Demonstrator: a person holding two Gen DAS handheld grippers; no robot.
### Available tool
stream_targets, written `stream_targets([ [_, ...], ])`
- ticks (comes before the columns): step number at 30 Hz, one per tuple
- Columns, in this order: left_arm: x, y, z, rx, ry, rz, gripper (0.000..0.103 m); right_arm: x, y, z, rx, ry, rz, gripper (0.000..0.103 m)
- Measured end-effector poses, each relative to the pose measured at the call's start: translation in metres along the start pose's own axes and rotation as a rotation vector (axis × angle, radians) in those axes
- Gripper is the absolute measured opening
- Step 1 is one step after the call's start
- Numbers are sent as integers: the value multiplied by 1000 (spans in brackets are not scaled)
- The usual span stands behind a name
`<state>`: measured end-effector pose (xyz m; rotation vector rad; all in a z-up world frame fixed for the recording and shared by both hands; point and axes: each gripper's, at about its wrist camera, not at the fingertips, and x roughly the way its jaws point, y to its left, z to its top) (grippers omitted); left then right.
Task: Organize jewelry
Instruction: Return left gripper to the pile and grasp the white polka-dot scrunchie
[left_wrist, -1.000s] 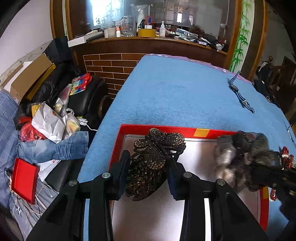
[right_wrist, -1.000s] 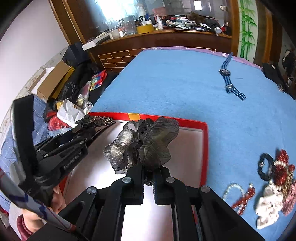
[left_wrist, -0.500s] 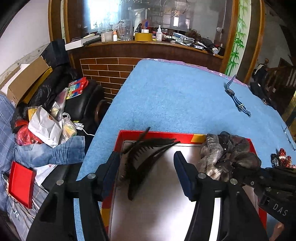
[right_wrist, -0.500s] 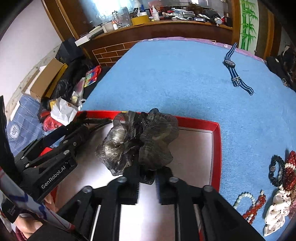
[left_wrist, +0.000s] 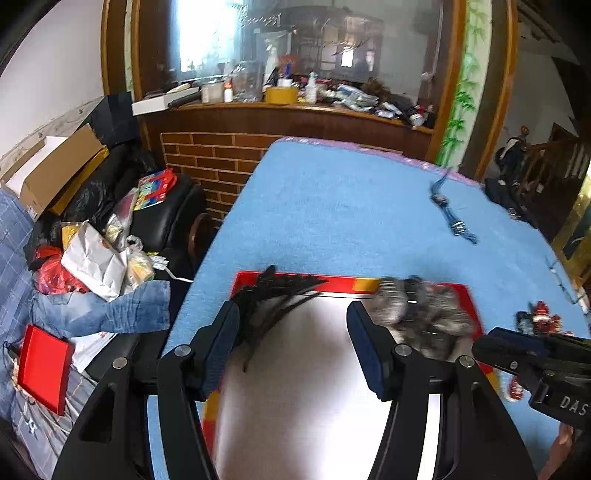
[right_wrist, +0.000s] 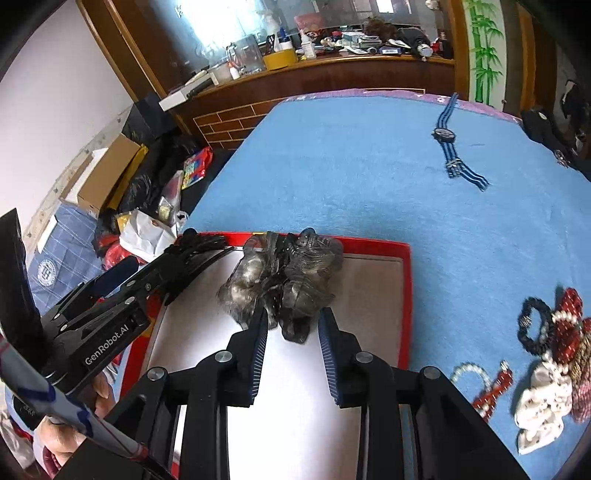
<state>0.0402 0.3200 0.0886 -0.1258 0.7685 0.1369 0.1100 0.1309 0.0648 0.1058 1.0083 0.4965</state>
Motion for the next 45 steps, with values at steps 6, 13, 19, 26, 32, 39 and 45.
stream_targets([
  [6, -24, -35, -6, 42, -24, -49, 60, -29, -28, -23, 55, -24, 6, 33],
  [13, -39, -96, -19, 116, -17, -119, 60, -62, -74, -50, 130, -44, -8, 33],
  [19, -40, -149, -31, 182, 10, -174, 60, -89, -119, -69, 202, -65, -19, 33],
  [26, -36, -220, -48, 283, 66, -246, 59, -138, -188, -95, 333, -139, -60, 35],
  [32, -26, -273, -67, 349, 132, -291, 59, -167, -230, -114, 412, -185, -105, 38],
  [39, -8, -313, -81, 393, 202, -296, 59, -179, -269, -132, 474, -193, -147, 39],
  [45, 19, -331, -89, 412, 254, -266, 59, -182, -293, -141, 518, -198, -160, 44],
])
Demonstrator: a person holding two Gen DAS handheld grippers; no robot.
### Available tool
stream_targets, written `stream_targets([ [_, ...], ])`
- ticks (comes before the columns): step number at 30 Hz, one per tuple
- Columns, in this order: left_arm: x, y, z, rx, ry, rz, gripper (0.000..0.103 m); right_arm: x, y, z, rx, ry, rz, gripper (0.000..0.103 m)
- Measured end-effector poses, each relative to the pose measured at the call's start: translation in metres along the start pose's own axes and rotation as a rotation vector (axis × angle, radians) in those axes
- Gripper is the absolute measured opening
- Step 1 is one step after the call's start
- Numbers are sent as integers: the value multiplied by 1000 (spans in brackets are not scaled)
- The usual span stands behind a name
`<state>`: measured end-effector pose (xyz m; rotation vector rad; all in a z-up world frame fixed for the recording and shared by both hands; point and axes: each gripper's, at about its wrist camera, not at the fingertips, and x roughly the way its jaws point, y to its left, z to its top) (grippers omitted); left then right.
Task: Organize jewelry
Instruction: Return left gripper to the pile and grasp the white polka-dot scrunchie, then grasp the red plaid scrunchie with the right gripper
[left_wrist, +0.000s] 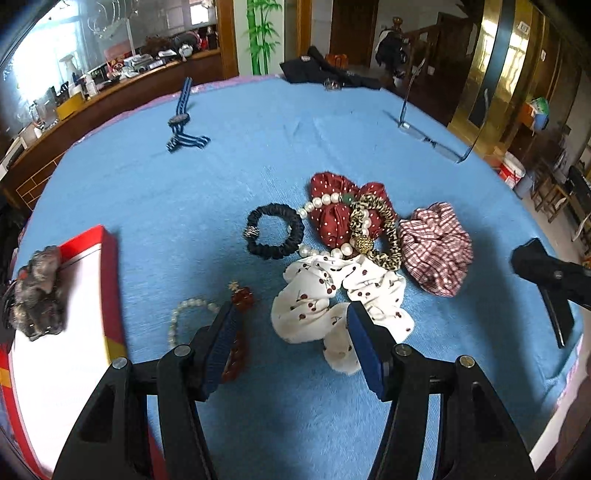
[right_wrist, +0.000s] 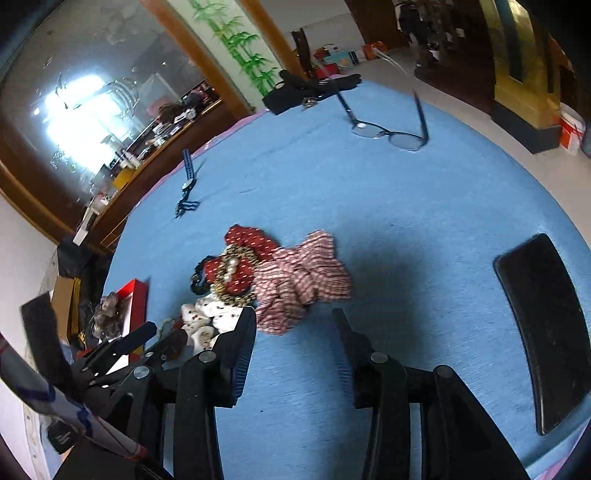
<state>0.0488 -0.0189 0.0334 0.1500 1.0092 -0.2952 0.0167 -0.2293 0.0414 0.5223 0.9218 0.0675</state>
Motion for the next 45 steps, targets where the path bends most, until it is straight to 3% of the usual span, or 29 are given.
stream_targets([
  [3, 11, -5, 2, -2, 14, -16, 58, 2, -4, 1, 3, 6, 3, 44],
  [5, 16, -10, 2, 0, 19, -18, 26, 3, -6, 2, 2, 7, 2, 46],
  [7, 17, -14, -1, 4, 26, -38, 11, 5, -7, 4, 2, 7, -3, 50],
  [13, -6, -19, -15, 6, -30, -68, 8, 23, -7, 15, -13, 28, -29, 58],
  [20, -48, -13, -35, -2, -107, -93, 8, 67, 3, 27, -44, 80, -70, 58],
  [21, -50, -13, -37, -1, -109, -97, 8, 70, 6, 27, -57, 80, -78, 57],
  [23, -56, -12, -40, -3, -120, -99, 8, 76, 12, 24, -88, 88, -101, 13],
  [25, -58, -11, -41, -5, -125, -101, 8, 76, 13, 21, -95, 91, -99, 6],
  [36, -71, -11, -50, -5, -176, -84, 8, -5, 22, -9, -113, -75, -52, 5],
  [45, -90, -5, -56, -13, -217, -60, 8, -22, 42, -24, -157, -95, -21, 5],
])
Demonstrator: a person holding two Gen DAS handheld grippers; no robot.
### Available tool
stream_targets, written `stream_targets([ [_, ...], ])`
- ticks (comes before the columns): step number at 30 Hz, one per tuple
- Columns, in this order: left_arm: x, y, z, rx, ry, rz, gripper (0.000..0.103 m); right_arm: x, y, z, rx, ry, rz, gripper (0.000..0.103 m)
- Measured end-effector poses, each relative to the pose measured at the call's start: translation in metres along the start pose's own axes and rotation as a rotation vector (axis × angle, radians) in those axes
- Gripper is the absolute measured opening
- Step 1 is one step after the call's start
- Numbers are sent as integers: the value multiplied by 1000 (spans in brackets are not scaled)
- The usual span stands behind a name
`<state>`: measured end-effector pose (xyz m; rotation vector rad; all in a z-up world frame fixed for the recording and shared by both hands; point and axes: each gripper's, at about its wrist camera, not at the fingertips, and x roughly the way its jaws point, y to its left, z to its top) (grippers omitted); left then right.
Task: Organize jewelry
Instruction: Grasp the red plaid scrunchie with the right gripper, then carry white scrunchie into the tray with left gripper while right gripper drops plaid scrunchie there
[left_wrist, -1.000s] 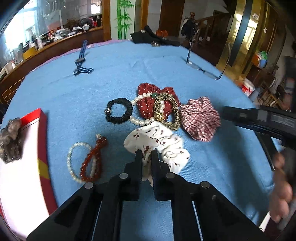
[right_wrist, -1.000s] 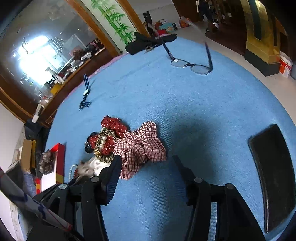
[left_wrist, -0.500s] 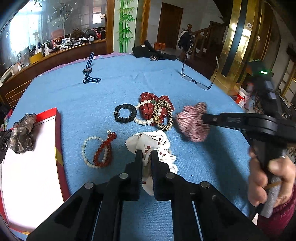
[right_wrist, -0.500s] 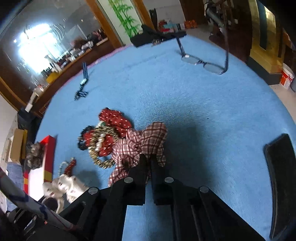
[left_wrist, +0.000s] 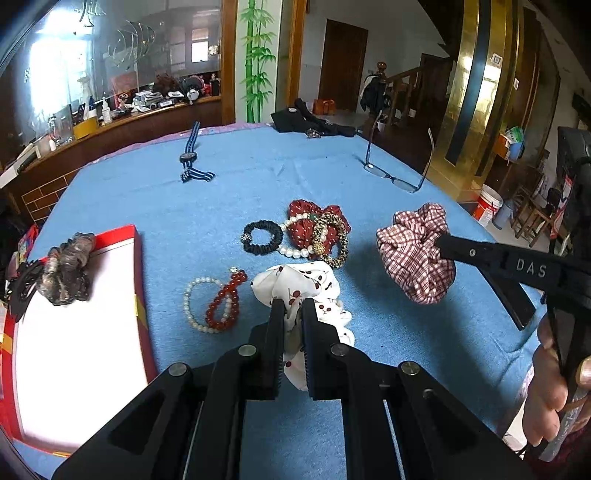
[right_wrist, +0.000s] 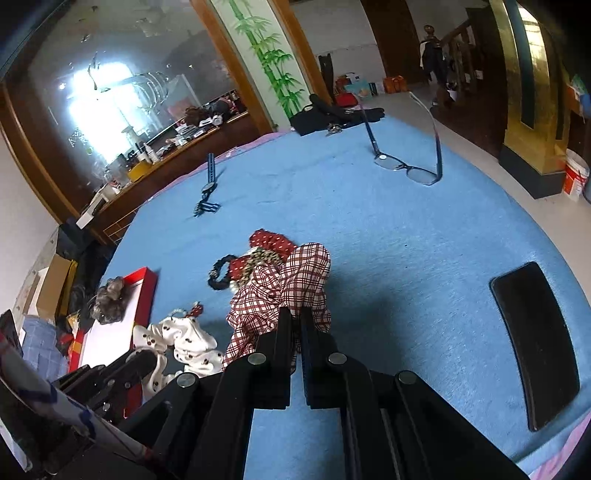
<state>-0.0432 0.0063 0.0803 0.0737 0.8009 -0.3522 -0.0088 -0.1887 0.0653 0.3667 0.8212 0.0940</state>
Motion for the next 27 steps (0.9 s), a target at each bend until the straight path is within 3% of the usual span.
stream_targets([
  [17, -35, 36, -2, -60, -65, 33, 9, -1, 40, -7, -80, 21, 39, 5],
  [27, -58, 70, -8, -102, -103, 92, 9, 2, 75, -10, -149, 34, 64, 5],
])
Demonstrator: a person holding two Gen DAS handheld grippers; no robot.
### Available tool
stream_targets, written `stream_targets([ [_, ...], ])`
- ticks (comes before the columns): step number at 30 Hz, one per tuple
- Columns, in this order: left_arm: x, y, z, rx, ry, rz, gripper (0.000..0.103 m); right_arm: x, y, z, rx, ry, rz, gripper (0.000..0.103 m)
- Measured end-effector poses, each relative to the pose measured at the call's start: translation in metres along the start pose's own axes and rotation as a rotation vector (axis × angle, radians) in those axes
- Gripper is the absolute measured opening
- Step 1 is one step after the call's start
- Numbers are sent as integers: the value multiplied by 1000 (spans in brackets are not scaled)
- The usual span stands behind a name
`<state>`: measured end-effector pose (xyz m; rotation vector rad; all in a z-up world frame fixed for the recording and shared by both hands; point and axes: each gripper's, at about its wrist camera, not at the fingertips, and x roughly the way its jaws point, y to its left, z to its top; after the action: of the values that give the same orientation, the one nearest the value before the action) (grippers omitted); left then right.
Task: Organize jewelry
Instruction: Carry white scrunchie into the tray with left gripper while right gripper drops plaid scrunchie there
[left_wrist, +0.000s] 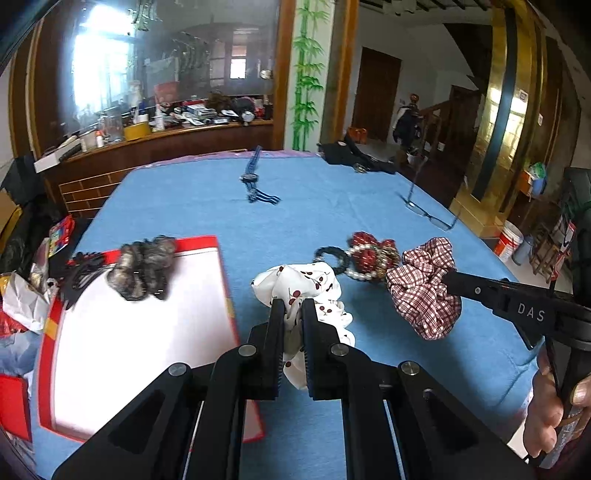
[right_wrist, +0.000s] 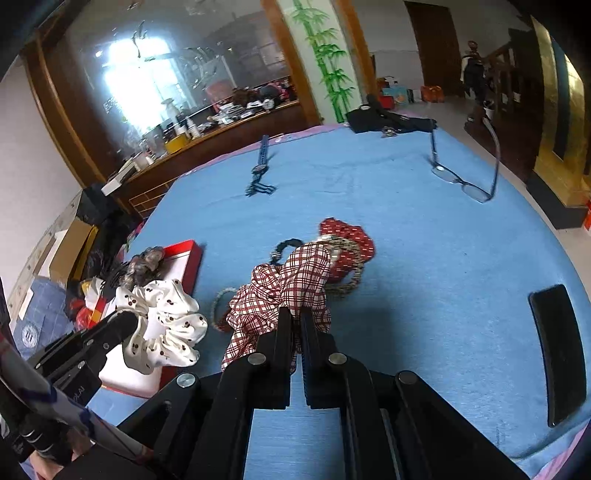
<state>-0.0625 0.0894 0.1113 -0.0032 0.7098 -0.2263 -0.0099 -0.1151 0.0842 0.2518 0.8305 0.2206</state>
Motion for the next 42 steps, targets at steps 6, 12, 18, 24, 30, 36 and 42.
stream_targets([
  [6, -11, 28, -1, -31, -28, 86, 9, 4, 33, 3, -67, 4, 27, 5],
  [12, -20, 59, -5, -61, -53, 181, 9, 17, 70, 4, -136, 27, 57, 5],
  [18, -23, 84, -10, -85, -64, 256, 9, 33, 100, 5, -195, 52, 76, 5],
  [24, -22, 103, -12, -104, -64, 284, 9, 46, 121, 6, -228, 69, 83, 5],
  [30, -18, 120, -15, -129, -56, 297, 9, 57, 139, 7, -257, 87, 80, 5],
  [36, -15, 140, -17, -156, -45, 313, 9, 67, 151, 10, -269, 98, 77, 5],
  [42, -10, 157, -18, -171, -31, 326, 9, 77, 162, 12, -282, 110, 77, 5],
])
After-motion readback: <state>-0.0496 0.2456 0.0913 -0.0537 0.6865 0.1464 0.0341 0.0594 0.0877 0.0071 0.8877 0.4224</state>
